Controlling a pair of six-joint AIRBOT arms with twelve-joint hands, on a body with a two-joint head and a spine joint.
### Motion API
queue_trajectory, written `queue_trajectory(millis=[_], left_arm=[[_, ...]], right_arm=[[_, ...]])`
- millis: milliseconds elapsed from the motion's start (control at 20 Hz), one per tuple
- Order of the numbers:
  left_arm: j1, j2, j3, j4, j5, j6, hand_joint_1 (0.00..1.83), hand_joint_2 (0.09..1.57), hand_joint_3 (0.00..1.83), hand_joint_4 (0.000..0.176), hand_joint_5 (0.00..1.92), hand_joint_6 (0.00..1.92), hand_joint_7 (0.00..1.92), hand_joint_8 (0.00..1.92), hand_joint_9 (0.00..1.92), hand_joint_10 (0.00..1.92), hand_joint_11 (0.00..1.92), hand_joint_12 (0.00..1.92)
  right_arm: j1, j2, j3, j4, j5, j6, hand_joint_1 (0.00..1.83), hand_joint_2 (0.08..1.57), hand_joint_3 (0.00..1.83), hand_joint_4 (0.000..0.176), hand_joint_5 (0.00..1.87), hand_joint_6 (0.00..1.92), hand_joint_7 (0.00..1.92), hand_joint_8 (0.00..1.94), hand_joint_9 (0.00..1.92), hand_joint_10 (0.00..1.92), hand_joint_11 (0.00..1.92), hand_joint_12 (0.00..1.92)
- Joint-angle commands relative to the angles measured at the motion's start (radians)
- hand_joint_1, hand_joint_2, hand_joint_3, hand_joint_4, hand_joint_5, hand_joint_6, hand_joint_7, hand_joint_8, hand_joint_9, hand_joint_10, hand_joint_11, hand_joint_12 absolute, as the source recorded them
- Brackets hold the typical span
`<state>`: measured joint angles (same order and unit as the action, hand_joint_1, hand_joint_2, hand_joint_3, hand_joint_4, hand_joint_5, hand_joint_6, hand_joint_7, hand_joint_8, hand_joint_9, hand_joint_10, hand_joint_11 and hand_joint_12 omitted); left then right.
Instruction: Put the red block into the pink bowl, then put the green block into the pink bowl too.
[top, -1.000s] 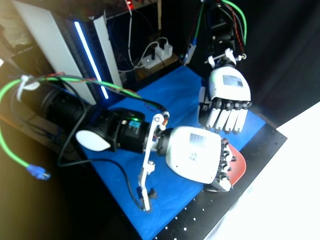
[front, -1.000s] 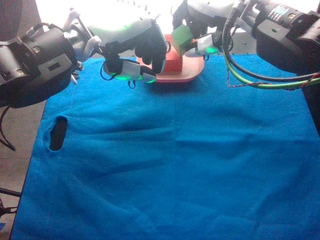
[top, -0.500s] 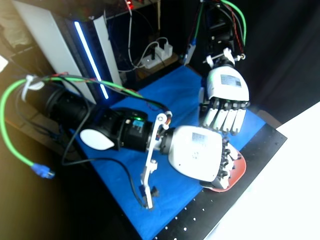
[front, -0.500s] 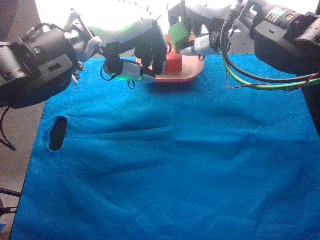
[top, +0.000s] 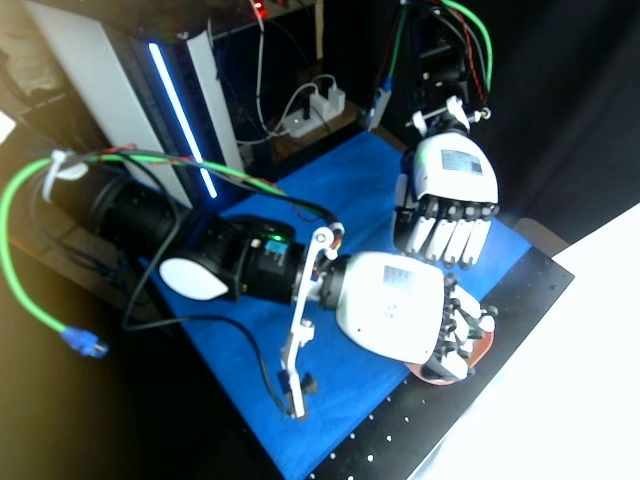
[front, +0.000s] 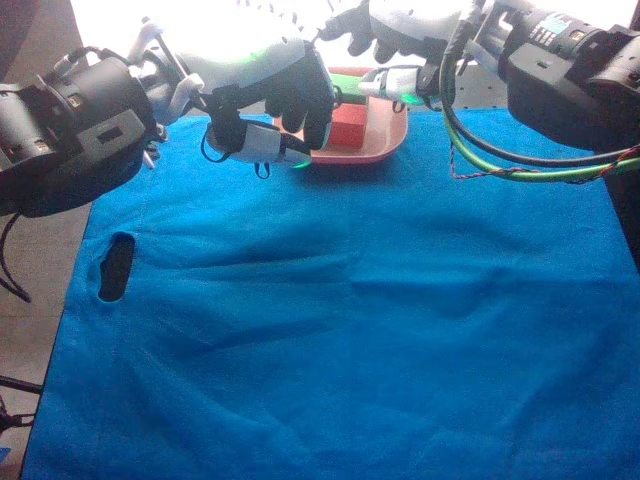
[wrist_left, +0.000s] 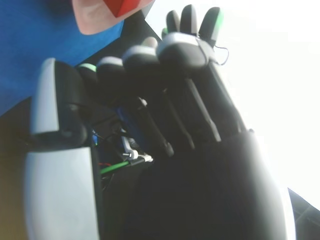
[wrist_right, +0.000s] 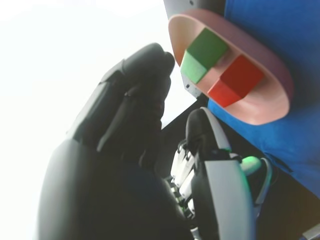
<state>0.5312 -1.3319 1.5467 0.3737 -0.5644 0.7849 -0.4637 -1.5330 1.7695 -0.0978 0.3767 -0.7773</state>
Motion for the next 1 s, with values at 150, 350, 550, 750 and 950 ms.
queue_trajectory(millis=[150, 350, 550, 750, 950], left_arm=[[-0.011, -0.005, 0.006, -0.023, -0.09, -0.002, 1.13, 1.03, 0.0, 0.0, 1.17, 0.7, 1.05, 1.43, 0.91, 1.76, 0.86, 1.92], [0.007, 0.017, 0.008, -0.086, -0.116, -0.002, 1.13, 1.06, 0.0, 0.0, 1.09, 0.83, 1.03, 1.11, 0.83, 1.48, 0.64, 1.83], [0.024, 0.058, 0.003, -0.157, -0.144, 0.012, 1.06, 1.11, 0.0, 0.054, 0.97, 1.0, 0.93, 0.69, 0.76, 1.14, 0.5, 1.62], [0.037, 0.126, -0.051, -0.24, -0.173, 0.099, 1.01, 1.07, 0.0, 0.0, 0.64, 0.03, 0.77, 0.03, 0.79, 0.21, 0.43, 1.05], [0.082, 0.204, -0.116, -0.336, -0.247, 0.166, 0.77, 1.02, 0.0, 0.002, 0.41, 0.0, 0.54, 0.0, 0.64, 0.01, 0.15, 1.2]], right_arm=[[0.018, 0.002, -0.03, -0.015, 0.11, 0.01, 1.22, 1.06, 0.0, 0.0, 0.59, 0.01, 0.89, 0.0, 0.98, 0.0, 0.56, 1.15], [0.018, 0.037, -0.047, -0.124, 0.142, 0.179, 1.17, 0.93, 0.0, 0.0, 0.62, 0.0, 0.89, 0.0, 0.93, 0.0, 0.54, 1.04], [0.019, 0.09, -0.084, -0.128, 0.186, 0.209, 1.11, 0.92, 0.0, 0.0, 0.58, 0.0, 0.76, 0.0, 0.81, 0.0, 0.48, 0.84], [0.029, 0.163, -0.139, -0.127, 0.215, 0.209, 1.03, 0.94, 0.0, 0.0, 0.48, 0.0, 0.67, 0.0, 0.77, 0.0, 0.41, 0.77], [0.03, 0.239, -0.215, -0.119, 0.259, 0.209, 1.12, 0.93, 0.0, 0.035, 0.34, 0.0, 0.54, 0.0, 0.59, 0.0, 0.21, 0.71]])
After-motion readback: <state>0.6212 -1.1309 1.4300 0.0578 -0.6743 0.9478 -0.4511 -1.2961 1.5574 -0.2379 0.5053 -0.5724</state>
